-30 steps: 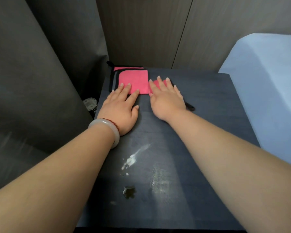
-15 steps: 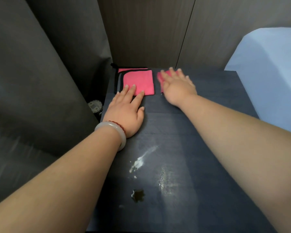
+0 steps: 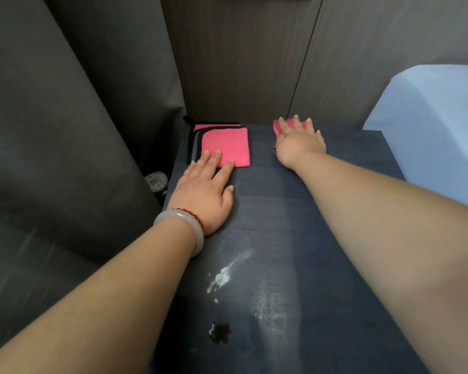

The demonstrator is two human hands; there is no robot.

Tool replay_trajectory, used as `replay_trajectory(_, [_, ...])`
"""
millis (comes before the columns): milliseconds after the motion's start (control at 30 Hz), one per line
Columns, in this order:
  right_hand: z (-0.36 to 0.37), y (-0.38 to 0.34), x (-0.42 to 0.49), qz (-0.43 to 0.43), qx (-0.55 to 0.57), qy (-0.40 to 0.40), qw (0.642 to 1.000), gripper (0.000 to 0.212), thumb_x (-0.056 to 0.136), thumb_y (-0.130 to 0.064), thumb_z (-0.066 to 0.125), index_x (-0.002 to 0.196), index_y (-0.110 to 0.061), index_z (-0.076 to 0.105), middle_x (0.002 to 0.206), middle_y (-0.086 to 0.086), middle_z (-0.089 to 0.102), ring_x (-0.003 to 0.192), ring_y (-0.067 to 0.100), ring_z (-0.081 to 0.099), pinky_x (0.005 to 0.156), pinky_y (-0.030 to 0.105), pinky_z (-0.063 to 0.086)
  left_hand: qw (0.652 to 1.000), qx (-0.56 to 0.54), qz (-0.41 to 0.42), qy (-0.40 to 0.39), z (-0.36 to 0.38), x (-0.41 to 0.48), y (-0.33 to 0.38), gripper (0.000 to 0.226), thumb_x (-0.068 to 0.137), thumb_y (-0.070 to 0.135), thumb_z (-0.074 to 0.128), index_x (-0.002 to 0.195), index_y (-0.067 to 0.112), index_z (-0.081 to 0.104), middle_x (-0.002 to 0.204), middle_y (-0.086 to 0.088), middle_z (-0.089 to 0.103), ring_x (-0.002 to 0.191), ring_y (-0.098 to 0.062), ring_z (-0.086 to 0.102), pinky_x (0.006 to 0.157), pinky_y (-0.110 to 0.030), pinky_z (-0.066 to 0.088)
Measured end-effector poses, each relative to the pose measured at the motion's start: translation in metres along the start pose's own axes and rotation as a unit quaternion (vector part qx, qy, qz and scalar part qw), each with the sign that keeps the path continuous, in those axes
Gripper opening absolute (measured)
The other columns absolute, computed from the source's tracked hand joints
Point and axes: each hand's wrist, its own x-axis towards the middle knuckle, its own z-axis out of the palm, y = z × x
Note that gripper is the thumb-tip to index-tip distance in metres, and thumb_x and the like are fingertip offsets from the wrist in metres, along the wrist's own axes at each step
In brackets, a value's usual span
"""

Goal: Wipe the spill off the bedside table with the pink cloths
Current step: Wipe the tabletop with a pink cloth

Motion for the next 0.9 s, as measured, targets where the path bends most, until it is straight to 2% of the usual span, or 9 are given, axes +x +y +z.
replay_trajectory(67, [0.004, -0.015, -0.003, -0.016, 0.003, 0.013, 1.000, 0.057, 0.100, -0.035, 0.024, 0.154, -0.039, 0.007, 0.164, -0.006, -0.003, 0.150, 0.026, -0.006, 0.120, 0.045, 0.001, 1.000, 0.001, 0.001, 0.000, 0.001, 0.000, -0.001, 0.058, 0.100, 0.040, 0.029, 0.154, 0.027, 0.016, 0.164, -0.003, 0.006, 0.150, -0.022, -0.001, 0.121, -0.038, 0.002])
replay_trajectory(167, [0.011, -0.025, -0.018, -0.123, 0.009, 0.010, 0.992, 0.056, 0.101, -0.031, 0.022, 0.154, -0.039, 0.007, 0.164, -0.006, -0.001, 0.150, 0.022, -0.005, 0.121, 0.042, 0.000, 1.000, 0.002, 0.003, -0.004, 0.001, 0.000, -0.001, 0.058, 0.100, 0.040, 0.029, 0.155, 0.026, 0.016, 0.163, -0.003, 0.005, 0.150, -0.022, -0.001, 0.121, -0.039, 0.002])
replay_trajectory(233, [0.014, -0.014, -0.023, -0.153, 0.003, 0.012, 0.988, 0.054, 0.102, -0.032, 0.020, 0.154, -0.039, 0.008, 0.164, -0.006, -0.001, 0.150, 0.020, -0.004, 0.121, 0.040, 0.001, 1.000, 0.002, 0.004, -0.001, 0.001, 0.000, -0.001, 0.058, 0.100, 0.040, 0.029, 0.155, 0.026, 0.016, 0.164, -0.003, 0.005, 0.150, -0.022, -0.001, 0.121, -0.039, 0.002])
replay_trajectory(433, [0.014, 0.019, -0.050, -0.019, 0.005, 0.024, 1.000, 0.056, 0.102, -0.033, 0.022, 0.155, -0.035, 0.006, 0.164, -0.003, -0.002, 0.150, 0.022, -0.003, 0.121, 0.040, 0.002, 1.000, 0.006, -0.001, -0.011, 0.002, 0.001, -0.001, 0.058, 0.100, 0.042, 0.027, 0.155, 0.028, 0.013, 0.164, -0.001, 0.002, 0.149, -0.020, -0.004, 0.120, -0.036, -0.001])
replay_trajectory(600, [0.036, 0.009, -0.147, -0.110, 0.029, 0.043, 0.993, 0.053, 0.102, -0.036, 0.018, 0.154, -0.040, 0.008, 0.164, -0.009, 0.000, 0.150, 0.016, -0.005, 0.120, 0.037, 0.001, 1.000, 0.009, -0.008, -0.019, -0.001, 0.000, 0.001, 0.058, 0.100, 0.042, 0.026, 0.155, 0.028, 0.012, 0.164, 0.000, 0.003, 0.149, -0.020, -0.002, 0.120, -0.036, -0.001])
replay_trajectory(700, [0.043, 0.022, -0.199, -0.127, 0.021, 0.050, 0.990, 0.061, 0.093, -0.042, 0.002, 0.153, -0.043, 0.008, 0.163, -0.012, 0.001, 0.150, 0.012, -0.006, 0.119, 0.034, -0.001, 0.999, 0.013, -0.016, -0.028, -0.008, 0.001, 0.004, 0.058, 0.099, 0.044, 0.030, 0.153, 0.027, 0.019, 0.162, -0.001, 0.015, 0.148, -0.022, 0.009, 0.119, -0.037, 0.004])
replay_trajectory(800, [0.049, 0.030, -0.218, -0.132, 0.029, 0.060, 0.989, 0.064, 0.090, -0.044, 0.001, 0.153, -0.043, 0.013, 0.163, -0.012, 0.005, 0.150, 0.012, -0.003, 0.119, 0.033, 0.000, 0.999, 0.034, -0.017, 0.009, -0.019, 0.017, 0.009, 0.057, 0.097, 0.046, 0.038, 0.148, 0.022, 0.030, 0.148, -0.006, 0.040, 0.137, -0.029, 0.031, 0.116, -0.040, 0.016])
replay_trajectory(833, [0.050, 0.031, -0.219, -0.132, 0.027, 0.064, 0.989, 0.063, 0.091, -0.044, 0.002, 0.153, -0.043, 0.015, 0.163, -0.012, 0.007, 0.150, 0.012, -0.001, 0.119, 0.033, 0.001, 0.999, 0.028, -0.030, 0.005, -0.022, 0.024, 0.010, 0.060, 0.096, 0.049, 0.039, 0.148, 0.022, 0.029, 0.150, -0.007, 0.037, 0.139, -0.030, 0.028, 0.116, -0.041, 0.016])
replay_trajectory(900, [0.052, 0.030, -0.219, -0.126, 0.025, 0.077, 0.989, 0.061, 0.093, -0.043, 0.008, 0.152, -0.042, 0.020, 0.162, -0.011, 0.013, 0.150, 0.013, 0.004, 0.119, 0.035, 0.005, 0.996, 0.009, -0.073, -0.044, -0.020, 0.037, 0.008, 0.068, 0.095, 0.056, 0.034, 0.153, 0.026, 0.015, 0.162, -0.004, 0.010, 0.148, -0.029, 0.004, 0.120, -0.042, 0.006])
